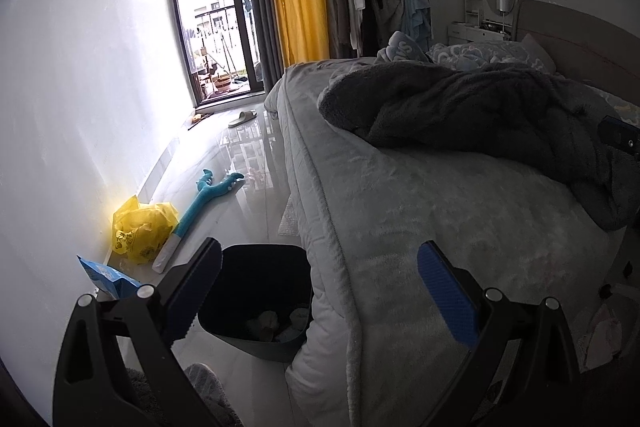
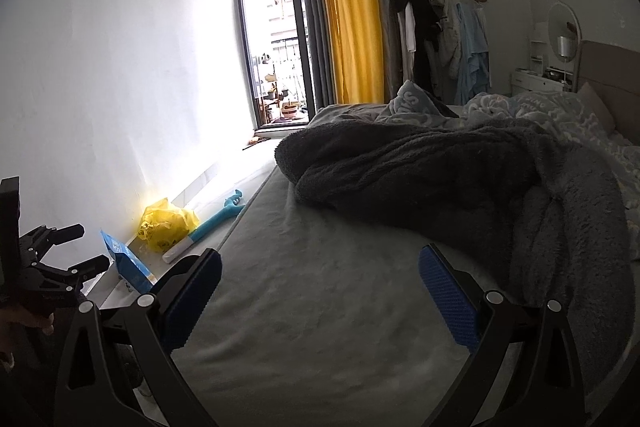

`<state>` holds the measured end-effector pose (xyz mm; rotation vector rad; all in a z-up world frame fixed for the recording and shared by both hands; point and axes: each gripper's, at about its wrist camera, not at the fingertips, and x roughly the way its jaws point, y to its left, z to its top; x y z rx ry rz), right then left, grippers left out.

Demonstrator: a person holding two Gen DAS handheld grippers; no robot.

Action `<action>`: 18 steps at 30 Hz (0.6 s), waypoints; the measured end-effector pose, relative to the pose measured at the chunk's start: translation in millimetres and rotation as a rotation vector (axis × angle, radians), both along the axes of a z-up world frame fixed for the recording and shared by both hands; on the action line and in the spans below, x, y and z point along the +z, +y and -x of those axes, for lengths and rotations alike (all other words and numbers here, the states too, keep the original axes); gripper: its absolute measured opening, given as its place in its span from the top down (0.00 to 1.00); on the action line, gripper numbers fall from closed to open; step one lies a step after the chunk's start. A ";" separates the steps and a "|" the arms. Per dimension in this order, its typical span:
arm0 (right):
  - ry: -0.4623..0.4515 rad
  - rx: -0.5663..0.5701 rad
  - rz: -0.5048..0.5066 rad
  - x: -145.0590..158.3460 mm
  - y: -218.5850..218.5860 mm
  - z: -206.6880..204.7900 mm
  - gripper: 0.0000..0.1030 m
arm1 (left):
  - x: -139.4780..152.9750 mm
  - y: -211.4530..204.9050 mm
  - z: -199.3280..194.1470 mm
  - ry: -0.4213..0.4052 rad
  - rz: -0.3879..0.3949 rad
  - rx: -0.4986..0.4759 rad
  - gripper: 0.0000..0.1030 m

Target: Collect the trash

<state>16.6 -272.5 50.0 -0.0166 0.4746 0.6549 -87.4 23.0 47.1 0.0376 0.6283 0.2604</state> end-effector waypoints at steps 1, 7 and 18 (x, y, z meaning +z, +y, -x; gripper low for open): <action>-0.001 0.000 0.002 -0.2 0.4 -0.3 0.03 | 0.9 0.6 1.1 -0.001 0.009 0.004 0.03; 0.002 0.006 0.008 1.4 2.9 -0.7 0.03 | 5.5 4.2 6.9 -0.010 0.019 0.034 0.03; -0.008 0.010 0.044 -1.9 9.5 -3.4 0.03 | 3.1 6.3 9.6 -0.001 0.030 0.049 0.03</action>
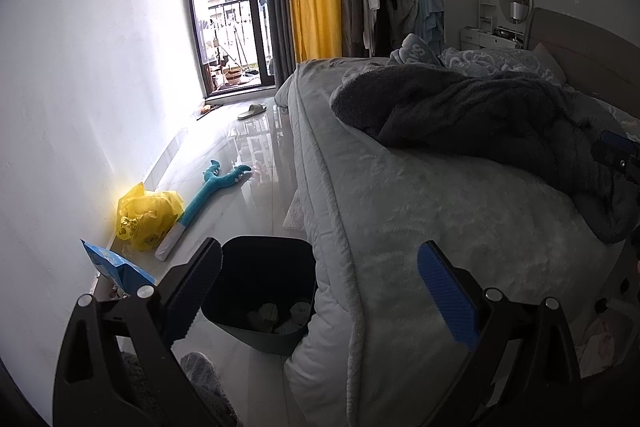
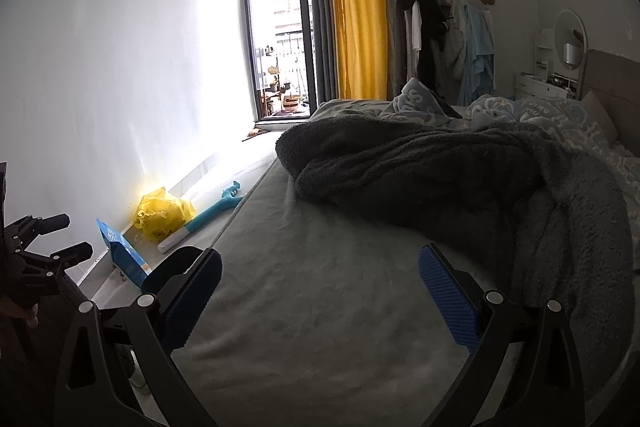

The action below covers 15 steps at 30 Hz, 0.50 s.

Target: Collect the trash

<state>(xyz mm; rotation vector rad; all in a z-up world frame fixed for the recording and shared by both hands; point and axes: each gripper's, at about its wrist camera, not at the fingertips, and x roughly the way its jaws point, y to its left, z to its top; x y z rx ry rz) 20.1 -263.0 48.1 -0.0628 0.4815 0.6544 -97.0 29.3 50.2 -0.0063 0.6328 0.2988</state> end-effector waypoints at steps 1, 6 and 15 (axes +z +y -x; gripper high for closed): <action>0.001 0.000 -0.001 -0.1 0.2 0.3 0.03 | -0.3 0.2 0.1 0.001 0.000 0.002 0.03; 0.003 -0.004 0.007 -1.1 0.2 -1.1 0.03 | -1.2 1.2 -0.3 0.004 0.000 0.008 0.03; 0.008 0.002 -0.008 -1.3 -3.9 -3.6 0.03 | -0.6 0.4 -1.3 0.006 -0.015 0.005 0.03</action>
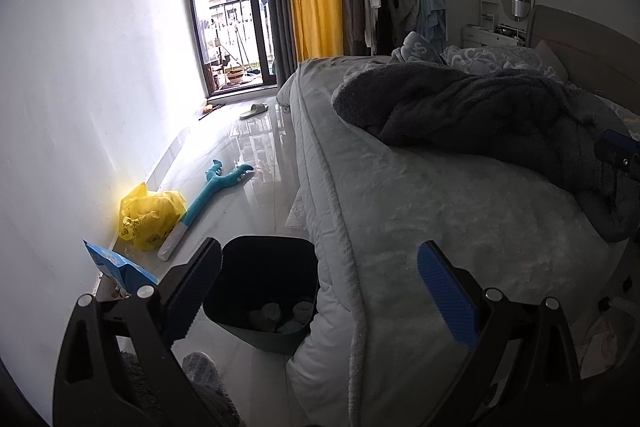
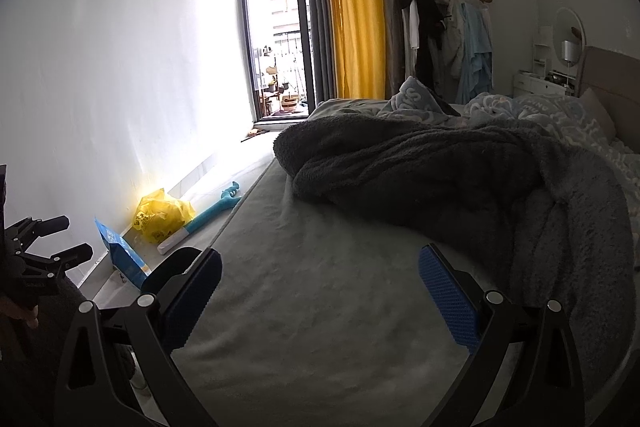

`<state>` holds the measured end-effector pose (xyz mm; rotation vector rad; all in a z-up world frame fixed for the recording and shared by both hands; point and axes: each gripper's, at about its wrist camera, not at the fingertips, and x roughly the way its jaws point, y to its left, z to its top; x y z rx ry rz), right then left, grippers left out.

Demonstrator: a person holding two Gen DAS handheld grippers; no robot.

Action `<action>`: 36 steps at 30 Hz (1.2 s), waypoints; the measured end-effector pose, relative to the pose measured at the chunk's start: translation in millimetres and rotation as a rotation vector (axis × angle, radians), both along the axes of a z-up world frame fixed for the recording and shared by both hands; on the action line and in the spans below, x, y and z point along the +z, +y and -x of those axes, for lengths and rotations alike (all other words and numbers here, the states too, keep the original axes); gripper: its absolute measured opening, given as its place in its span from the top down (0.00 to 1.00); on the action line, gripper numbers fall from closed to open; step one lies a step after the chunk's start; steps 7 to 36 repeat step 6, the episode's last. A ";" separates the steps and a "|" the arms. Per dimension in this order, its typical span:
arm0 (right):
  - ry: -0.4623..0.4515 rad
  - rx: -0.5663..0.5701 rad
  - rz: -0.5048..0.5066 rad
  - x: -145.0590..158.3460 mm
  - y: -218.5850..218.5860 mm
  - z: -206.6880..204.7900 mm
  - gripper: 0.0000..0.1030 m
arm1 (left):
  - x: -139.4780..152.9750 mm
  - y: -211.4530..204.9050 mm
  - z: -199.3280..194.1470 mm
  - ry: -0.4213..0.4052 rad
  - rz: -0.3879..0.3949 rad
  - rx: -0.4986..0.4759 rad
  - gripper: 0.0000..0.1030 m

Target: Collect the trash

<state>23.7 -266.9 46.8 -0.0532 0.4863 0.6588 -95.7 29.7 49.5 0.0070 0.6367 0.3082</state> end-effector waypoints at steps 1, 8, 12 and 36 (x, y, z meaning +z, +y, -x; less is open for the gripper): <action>0.000 0.000 0.003 -0.2 -0.3 -0.2 0.03 | 0.3 -0.9 0.1 -0.001 -0.001 0.001 0.03; 0.001 -0.003 0.001 -0.7 -0.3 -1.0 0.03 | 0.4 -3.3 -0.2 0.000 0.005 -0.011 0.03; 0.001 -0.003 0.001 -0.7 -0.3 -1.0 0.03 | 0.4 -3.3 -0.2 0.000 0.005 -0.011 0.03; 0.001 -0.003 0.001 -0.7 -0.3 -1.0 0.03 | 0.4 -3.3 -0.2 0.000 0.005 -0.011 0.03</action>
